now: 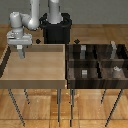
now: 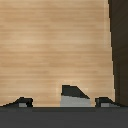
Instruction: Place the milk carton into the appropriate compartment.
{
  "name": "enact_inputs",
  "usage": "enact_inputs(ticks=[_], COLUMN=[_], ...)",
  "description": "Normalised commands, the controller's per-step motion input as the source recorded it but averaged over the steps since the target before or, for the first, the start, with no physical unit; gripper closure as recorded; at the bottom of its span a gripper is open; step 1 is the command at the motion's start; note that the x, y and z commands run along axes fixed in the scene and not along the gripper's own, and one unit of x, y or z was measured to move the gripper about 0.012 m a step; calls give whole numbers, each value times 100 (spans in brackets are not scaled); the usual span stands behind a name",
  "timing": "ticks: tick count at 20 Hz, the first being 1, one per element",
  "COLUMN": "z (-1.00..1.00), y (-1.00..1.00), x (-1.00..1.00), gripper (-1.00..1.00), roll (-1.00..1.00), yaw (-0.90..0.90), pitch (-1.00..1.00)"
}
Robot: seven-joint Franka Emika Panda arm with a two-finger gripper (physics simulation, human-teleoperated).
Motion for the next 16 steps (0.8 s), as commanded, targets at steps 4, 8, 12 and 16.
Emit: enact_inputs(ticks=[4, 8, 12, 16], z=[0, 0, 25, 75], y=[0, 0, 0, 0], x=[0, 0, 0, 0], gripper=[100, 100, 100, 100], roll=[0, 0, 0, 0], yaw=[0, 0, 0, 0], pitch=[0, 0, 0, 0])
